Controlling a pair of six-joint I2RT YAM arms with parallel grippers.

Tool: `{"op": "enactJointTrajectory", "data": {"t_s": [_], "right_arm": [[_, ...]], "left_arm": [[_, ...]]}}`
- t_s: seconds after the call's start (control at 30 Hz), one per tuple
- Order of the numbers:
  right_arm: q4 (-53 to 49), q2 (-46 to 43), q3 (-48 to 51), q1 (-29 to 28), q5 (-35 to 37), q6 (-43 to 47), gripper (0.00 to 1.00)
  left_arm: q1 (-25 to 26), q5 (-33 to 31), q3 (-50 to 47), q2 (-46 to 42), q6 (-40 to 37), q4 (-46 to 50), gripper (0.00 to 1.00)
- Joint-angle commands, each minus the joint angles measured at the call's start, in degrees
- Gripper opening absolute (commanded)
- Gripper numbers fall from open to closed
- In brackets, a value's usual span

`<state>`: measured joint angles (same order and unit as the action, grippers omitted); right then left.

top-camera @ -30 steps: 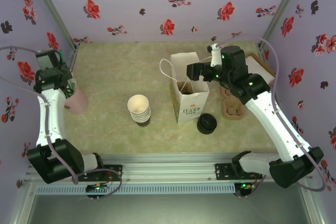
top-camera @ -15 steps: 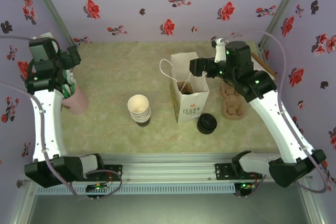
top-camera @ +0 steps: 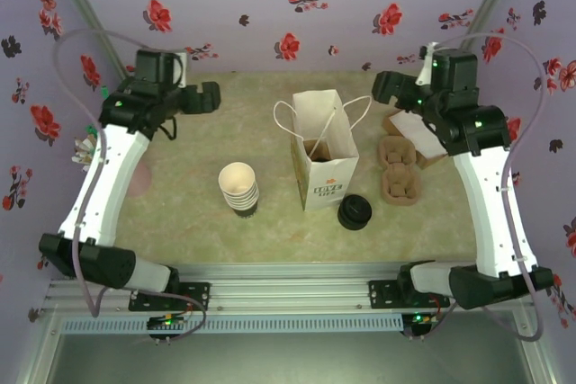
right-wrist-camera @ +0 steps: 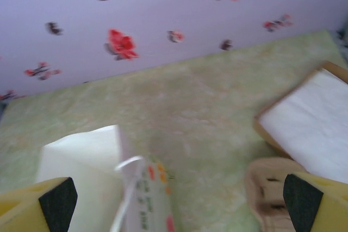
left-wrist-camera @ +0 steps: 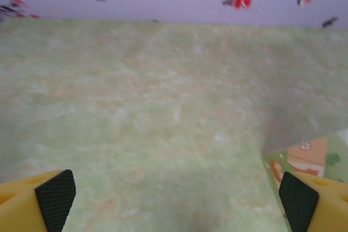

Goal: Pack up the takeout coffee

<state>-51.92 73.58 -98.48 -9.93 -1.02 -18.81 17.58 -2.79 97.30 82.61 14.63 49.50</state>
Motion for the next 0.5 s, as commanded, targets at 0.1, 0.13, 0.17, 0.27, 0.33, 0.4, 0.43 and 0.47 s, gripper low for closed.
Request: {"op": "enactJointTrajectory", "data": {"t_s": [0.1,0.13,0.17,0.27,0.33,0.4,0.43,0.47], "right_arm": [[-4.0,-0.9,8.1,7.2,-0.1,-3.8,0.99],[-3.8,-1.2,9.8,7.9,-0.6,-4.0,0.99],[-3.6,-1.7,11.9,8.7,-1.2,-4.2,0.99],[-2.6,-2.2,16.8,10.2,-1.8,-4.5,0.99],[-1.6,-1.8,19.2,11.3,-2.4,-4.9,0.99],[-0.4,-0.2,20.5,12.5,-2.5,-5.5,0.98],[-0.1,0.9,20.5,12.9,-2.5,-5.9,0.97],[0.5,2.3,20.4,13.3,-1.9,-6.5,0.95]], "left_arm": [[3.7,5.6,-4.1,0.9,3.7,-3.3,0.99],[4.2,6.1,-5.4,0.8,4.3,-4.2,0.99],[4.5,6.7,-6.8,0.7,4.7,-5.2,0.99],[5.2,7.8,-10.5,0.5,5.3,-7.7,0.99],[5.2,9.4,-12.0,1.0,5.5,-9.0,0.99],[5.3,9.7,-12.8,2.0,5.6,-9.7,0.99],[5.3,9.9,-13.1,2.3,5.7,-10.0,0.99],[5.3,10.0,-13.3,2.7,5.7,-10.5,0.99]]}}
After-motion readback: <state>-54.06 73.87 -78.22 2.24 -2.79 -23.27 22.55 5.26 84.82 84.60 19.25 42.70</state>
